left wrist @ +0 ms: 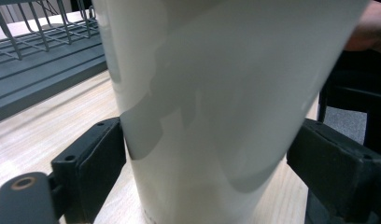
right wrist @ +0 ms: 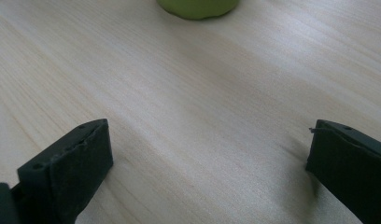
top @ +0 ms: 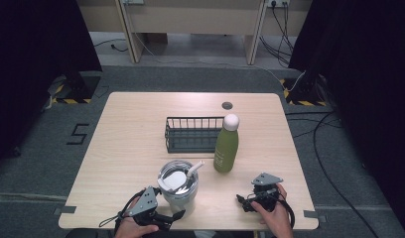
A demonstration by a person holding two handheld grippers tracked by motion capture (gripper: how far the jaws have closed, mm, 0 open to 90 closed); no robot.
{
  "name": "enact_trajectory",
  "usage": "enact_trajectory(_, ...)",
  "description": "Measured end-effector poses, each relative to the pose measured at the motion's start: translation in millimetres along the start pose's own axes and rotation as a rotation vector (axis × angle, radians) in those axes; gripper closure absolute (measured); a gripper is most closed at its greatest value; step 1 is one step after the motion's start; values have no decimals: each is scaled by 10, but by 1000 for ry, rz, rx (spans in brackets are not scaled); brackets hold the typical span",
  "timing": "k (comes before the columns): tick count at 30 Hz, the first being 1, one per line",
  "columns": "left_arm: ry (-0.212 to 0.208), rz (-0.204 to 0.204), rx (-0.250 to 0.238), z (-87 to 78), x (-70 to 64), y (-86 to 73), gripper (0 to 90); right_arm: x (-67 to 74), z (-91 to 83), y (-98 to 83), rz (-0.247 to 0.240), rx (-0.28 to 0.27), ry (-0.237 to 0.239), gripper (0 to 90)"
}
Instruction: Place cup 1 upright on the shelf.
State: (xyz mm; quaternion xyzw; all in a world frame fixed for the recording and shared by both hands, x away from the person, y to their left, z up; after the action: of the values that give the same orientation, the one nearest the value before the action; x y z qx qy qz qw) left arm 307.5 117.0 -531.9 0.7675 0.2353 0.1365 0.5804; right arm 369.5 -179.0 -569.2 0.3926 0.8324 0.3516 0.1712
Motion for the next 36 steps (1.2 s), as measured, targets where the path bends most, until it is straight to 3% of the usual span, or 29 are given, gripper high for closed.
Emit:
enact_trajectory(11,11,9,-15,89,-1,16,92,0,0,0,0,0,0,4)
enact_trajectory(29,7,-23,-58,203,2,43,82,3,0,0,-4,0,3,4)
enact_trajectory(36,27,-3,-77,196,-7,41,99,4,0,0,-4,0,4,4)
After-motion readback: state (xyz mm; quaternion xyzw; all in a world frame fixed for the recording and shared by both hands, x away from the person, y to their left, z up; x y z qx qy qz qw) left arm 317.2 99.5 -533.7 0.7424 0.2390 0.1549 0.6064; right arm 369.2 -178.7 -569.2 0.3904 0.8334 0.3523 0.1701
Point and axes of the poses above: each handheld gripper's, and its own axes: z roughly forward along the jaws, y roughly out of its top, x roughly to its left, the point moved 7 cm from there along z, roughly forward along the jaws, and after that the axes turned 2 degrees about -x, right-handed, at the moved point
